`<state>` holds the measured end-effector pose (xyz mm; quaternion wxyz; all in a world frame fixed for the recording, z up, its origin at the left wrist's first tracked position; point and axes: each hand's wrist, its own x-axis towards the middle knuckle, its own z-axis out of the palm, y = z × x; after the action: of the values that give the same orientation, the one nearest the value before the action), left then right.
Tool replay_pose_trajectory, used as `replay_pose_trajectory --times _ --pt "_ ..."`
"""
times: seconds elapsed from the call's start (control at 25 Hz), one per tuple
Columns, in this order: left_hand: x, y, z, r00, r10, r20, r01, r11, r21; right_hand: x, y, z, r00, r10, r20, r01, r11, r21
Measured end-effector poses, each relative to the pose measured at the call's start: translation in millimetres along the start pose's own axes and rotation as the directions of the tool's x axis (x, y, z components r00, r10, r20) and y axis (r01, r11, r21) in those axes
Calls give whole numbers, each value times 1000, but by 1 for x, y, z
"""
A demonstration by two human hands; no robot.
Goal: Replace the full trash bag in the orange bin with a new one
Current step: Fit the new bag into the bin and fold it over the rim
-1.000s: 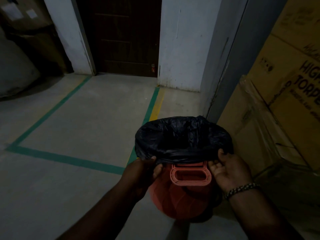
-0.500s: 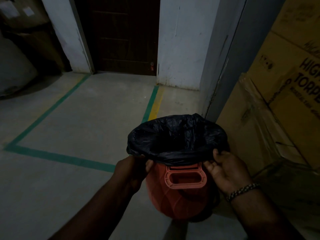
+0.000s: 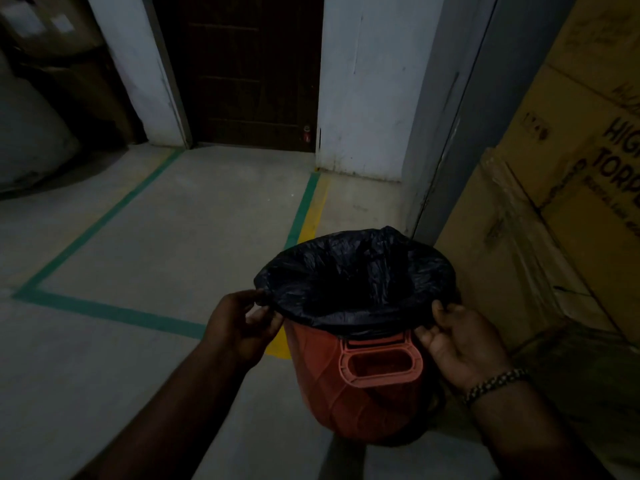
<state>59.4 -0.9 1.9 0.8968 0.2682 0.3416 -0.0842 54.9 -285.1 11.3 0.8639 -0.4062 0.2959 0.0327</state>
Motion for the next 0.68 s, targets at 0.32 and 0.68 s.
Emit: replay_pose_trajectory --times 0.32,0.68 --pt "6 -14 -3 985 -172 -3 171 981 91 11 -6 -19 1000 1 -3 -1 1000 -23" --pt "8 -1 -4 984 -174 -35 176 983 60 16 -6 -22 1000 24 1 -24 1000 -12"
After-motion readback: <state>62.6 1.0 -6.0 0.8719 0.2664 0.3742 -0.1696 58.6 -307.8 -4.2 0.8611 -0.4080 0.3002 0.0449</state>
